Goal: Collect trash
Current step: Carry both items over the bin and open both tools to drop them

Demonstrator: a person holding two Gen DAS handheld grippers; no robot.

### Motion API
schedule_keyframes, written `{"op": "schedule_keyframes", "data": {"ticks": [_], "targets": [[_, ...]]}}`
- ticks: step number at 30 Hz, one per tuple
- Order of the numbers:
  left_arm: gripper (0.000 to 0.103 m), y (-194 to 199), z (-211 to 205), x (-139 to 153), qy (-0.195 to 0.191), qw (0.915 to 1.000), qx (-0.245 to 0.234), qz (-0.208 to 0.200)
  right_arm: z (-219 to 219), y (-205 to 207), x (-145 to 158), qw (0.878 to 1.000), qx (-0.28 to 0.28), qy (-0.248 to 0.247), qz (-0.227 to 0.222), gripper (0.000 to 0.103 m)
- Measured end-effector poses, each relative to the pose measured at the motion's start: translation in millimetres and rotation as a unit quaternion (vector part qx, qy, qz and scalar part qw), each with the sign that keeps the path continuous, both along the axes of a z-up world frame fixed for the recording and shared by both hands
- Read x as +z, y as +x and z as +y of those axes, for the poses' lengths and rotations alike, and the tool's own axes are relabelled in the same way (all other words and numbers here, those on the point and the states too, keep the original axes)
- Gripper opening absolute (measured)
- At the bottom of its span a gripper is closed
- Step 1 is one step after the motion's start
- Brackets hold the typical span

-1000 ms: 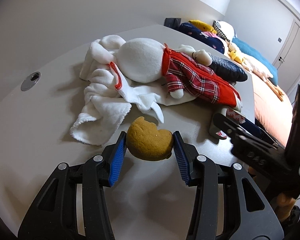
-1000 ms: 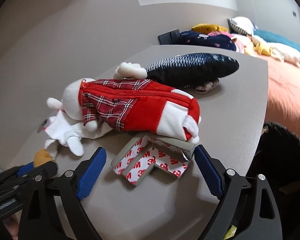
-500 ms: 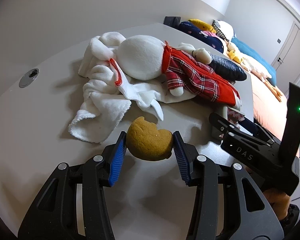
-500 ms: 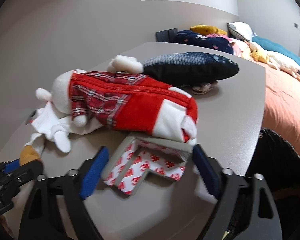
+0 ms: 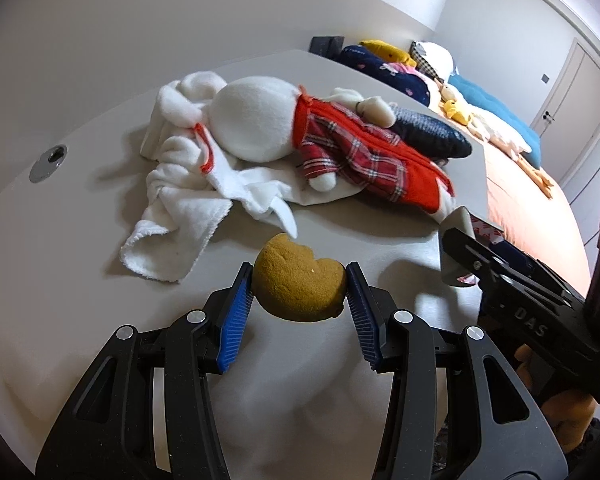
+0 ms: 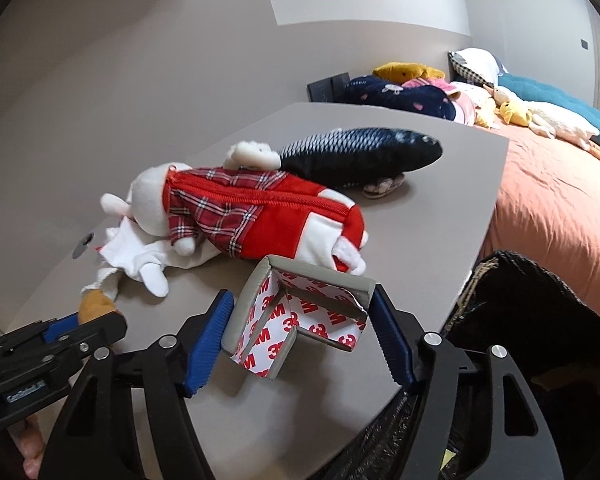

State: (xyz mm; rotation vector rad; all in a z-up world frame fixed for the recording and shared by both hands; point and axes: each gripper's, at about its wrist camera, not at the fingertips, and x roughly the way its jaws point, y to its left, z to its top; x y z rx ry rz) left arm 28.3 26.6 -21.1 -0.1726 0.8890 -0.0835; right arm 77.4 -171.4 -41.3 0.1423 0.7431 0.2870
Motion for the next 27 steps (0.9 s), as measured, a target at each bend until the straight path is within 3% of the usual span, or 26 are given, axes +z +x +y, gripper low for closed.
{"op": "schedule_keyframes", "data": {"ticks": [11, 27], "targets": [[0.046, -11.9, -33.2, 20.0, 0.007, 0.9992, -0.031, -0.022, -30.1, -36.2, 30.4, 0.999, -0.008, 0.016, -0.037, 0.070], [0.046, -16.9, -102.9, 34.8, 0.017, 0.9952, -0.089, -0.037, -93.2, -71.4, 50.5, 0.996, -0.051, 0.028, -0.062, 0.070]]}}
